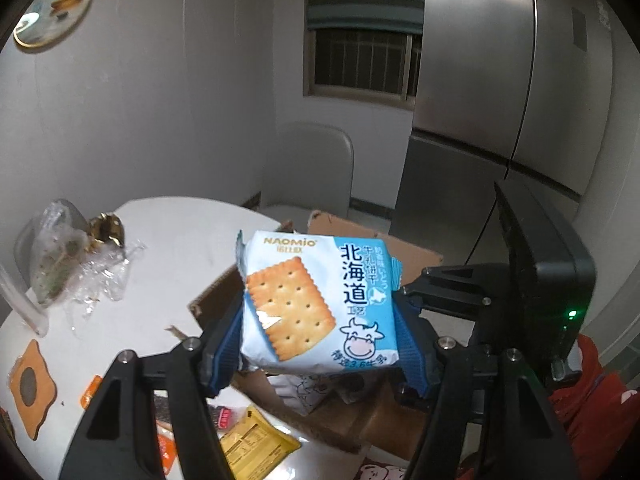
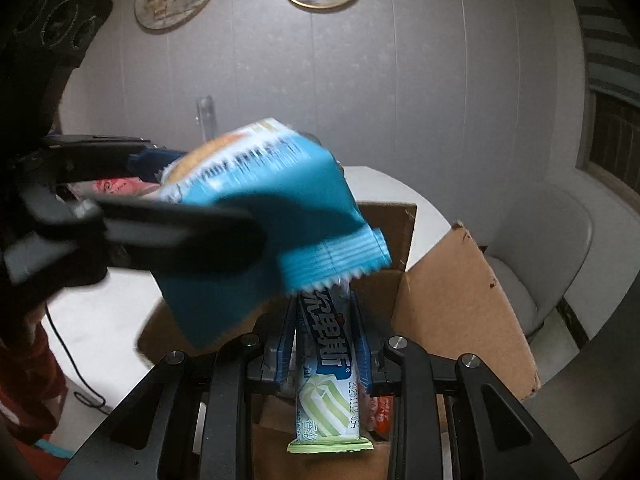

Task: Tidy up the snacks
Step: 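Carry the cracker packet and candy stick over the box and lower them in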

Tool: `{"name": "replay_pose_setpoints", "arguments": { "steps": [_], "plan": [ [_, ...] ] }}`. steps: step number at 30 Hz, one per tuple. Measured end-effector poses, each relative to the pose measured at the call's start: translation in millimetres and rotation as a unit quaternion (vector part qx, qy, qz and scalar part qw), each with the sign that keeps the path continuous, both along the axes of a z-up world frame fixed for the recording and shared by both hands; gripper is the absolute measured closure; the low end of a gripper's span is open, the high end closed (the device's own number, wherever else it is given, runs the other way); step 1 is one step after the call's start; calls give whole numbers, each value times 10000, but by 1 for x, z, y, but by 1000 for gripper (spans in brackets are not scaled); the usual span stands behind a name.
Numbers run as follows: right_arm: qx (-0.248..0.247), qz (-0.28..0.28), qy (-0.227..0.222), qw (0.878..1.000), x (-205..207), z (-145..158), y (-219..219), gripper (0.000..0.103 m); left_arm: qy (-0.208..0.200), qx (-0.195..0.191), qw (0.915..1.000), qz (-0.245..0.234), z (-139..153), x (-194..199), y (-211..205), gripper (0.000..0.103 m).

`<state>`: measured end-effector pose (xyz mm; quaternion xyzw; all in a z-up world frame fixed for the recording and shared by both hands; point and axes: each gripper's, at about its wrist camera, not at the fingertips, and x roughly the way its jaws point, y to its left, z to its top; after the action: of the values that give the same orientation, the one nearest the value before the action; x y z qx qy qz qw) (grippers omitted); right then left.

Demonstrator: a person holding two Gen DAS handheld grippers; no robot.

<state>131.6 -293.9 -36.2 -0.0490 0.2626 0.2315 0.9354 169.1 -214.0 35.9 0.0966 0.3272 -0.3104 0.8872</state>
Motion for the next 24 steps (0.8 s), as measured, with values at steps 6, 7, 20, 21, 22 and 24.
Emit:
{"name": "replay_pose_setpoints", "arguments": {
  "steps": [6, 7, 20, 21, 22, 24],
  "plan": [
    [-139, 78, 216, 9996, 14, -12, 7, 81, 155, 178, 9997, -18, -13, 9, -4, 39],
    [-167, 93, 249, 9995, 18, -14, 9, 81, 179, 199, 9996, -2, -15, 11, -5, 39],
    [-343, 109, 738, 9966, 50, -35, 20, 80, 361, 514, 9980, 90, -37, 36, -15, 38],
    [-323, 125, 788, 9963, 53, -37, 20, 80, 351, 562, 9978, 103, -39, 36, -16, 38],
    [-306, 153, 849, 9958, 55, -38, 21, 80, 336, 609, 9975, 118, -40, 37, -18, 38],
    [-298, 194, 927, 9951, 58, -41, 22, 79, 262, 742, 9967, 185, -43, 37, -19, 36]
  ]
}}
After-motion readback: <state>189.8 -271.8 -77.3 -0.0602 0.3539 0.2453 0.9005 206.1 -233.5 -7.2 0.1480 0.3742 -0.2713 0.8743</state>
